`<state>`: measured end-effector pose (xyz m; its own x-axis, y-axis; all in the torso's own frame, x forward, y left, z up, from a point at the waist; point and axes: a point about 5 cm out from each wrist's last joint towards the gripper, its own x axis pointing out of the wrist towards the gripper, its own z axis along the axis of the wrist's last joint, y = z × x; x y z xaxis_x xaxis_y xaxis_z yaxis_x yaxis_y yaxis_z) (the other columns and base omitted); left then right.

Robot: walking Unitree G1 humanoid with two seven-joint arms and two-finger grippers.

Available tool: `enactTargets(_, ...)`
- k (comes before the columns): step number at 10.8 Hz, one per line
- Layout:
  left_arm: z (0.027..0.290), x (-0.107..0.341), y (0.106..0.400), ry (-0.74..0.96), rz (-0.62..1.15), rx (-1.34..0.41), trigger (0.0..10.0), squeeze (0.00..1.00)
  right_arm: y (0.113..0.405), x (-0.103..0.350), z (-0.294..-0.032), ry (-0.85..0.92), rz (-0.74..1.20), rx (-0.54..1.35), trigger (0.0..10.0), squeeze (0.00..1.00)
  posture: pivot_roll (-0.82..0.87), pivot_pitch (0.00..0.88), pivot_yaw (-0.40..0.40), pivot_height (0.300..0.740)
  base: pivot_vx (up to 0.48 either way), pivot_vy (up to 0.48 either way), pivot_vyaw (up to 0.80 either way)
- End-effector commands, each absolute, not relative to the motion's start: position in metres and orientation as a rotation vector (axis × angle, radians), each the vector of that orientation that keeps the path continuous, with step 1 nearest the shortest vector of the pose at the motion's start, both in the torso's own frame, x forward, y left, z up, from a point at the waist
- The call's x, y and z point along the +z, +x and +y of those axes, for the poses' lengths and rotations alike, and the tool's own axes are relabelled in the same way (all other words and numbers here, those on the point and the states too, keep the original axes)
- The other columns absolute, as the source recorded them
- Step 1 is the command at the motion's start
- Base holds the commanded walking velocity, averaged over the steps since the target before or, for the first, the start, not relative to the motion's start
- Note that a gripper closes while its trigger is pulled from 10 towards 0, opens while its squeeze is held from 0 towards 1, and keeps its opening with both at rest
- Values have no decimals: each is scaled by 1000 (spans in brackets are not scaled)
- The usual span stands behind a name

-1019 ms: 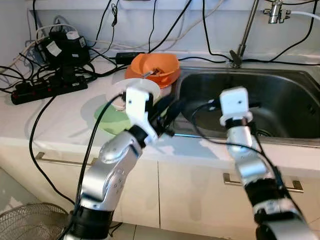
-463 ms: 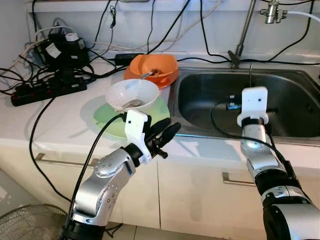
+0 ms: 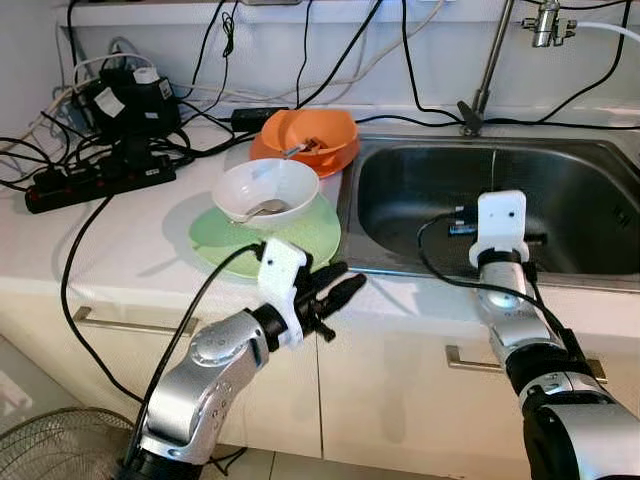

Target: Kitchen organization

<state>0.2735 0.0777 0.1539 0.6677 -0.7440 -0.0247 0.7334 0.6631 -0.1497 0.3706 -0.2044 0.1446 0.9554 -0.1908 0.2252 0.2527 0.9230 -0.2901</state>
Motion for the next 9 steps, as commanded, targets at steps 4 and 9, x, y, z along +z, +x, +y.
enactTargets(4,76,158,274,-98,79,-850,10000,0,375,151,-200,-300,-211,-212,10000,0,105,0,90,740,0,0,0)
enactTargets(9,75,158,274,-98,75,-843,10000,0,376,150,-198,-300,-207,-199,10000,859,106,4,85,740,0,0,0)
